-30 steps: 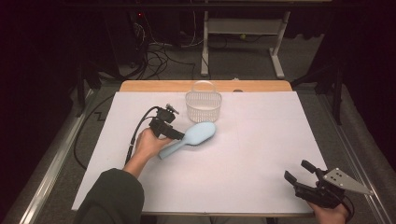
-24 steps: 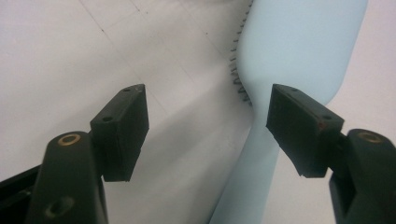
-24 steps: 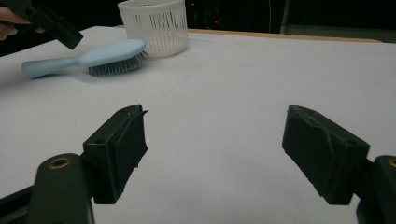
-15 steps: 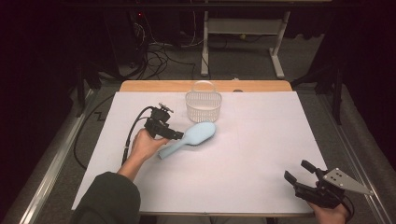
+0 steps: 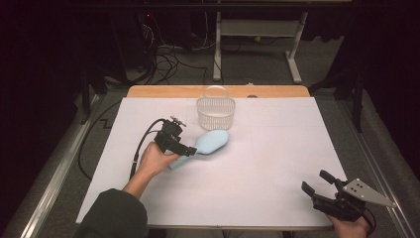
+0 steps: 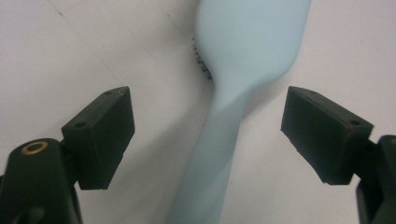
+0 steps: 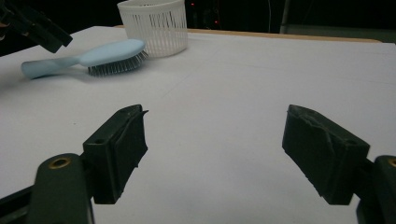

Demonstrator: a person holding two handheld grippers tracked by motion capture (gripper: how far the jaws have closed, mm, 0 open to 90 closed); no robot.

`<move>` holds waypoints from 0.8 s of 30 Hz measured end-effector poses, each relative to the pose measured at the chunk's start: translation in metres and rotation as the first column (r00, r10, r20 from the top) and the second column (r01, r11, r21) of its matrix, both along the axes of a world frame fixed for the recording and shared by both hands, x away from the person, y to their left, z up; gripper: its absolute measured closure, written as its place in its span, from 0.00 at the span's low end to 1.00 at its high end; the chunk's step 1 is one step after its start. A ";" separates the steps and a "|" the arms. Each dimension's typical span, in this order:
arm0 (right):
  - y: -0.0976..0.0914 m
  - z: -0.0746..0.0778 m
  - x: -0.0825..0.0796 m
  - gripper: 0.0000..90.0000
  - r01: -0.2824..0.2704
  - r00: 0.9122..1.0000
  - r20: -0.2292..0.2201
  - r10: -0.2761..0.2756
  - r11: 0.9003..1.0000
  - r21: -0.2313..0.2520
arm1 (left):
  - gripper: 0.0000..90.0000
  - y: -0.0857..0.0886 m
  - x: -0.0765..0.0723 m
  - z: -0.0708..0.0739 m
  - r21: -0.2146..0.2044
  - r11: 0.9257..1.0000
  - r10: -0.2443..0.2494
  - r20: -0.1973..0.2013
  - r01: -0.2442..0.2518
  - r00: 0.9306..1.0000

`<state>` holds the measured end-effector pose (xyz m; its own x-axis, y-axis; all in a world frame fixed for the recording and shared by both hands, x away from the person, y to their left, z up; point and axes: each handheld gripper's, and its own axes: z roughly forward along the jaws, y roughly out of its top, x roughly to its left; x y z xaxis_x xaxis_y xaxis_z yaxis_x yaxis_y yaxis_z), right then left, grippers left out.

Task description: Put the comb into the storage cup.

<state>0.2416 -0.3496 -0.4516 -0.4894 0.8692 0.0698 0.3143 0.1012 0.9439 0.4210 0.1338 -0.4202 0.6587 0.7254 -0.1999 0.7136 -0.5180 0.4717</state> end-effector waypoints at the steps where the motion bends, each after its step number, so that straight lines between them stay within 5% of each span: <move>1: 0.000 0.000 0.000 0.25 0.000 1.000 0.001 0.000 1.000 0.001 | 0.19 -0.001 -0.001 -0.001 0.005 1.000 -0.004 0.000 0.004 1.000; 20: 0.000 0.000 0.000 0.25 0.000 1.000 -0.002 0.000 1.000 0.003 | 0.20 -0.026 -0.001 -0.021 0.116 0.992 -0.047 -0.023 0.050 0.999; 24: 0.000 0.000 0.000 0.25 -0.001 1.000 -0.003 0.001 1.000 0.001 | 0.28 -0.029 -0.001 -0.022 0.123 0.991 -0.054 -0.016 0.055 0.998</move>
<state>0.2419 -0.3496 -0.4518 -0.4901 0.8686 0.0727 0.3173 0.1001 0.9430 0.4199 0.1048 -0.4421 0.6960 0.7079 -0.1201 0.6882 -0.6099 0.3929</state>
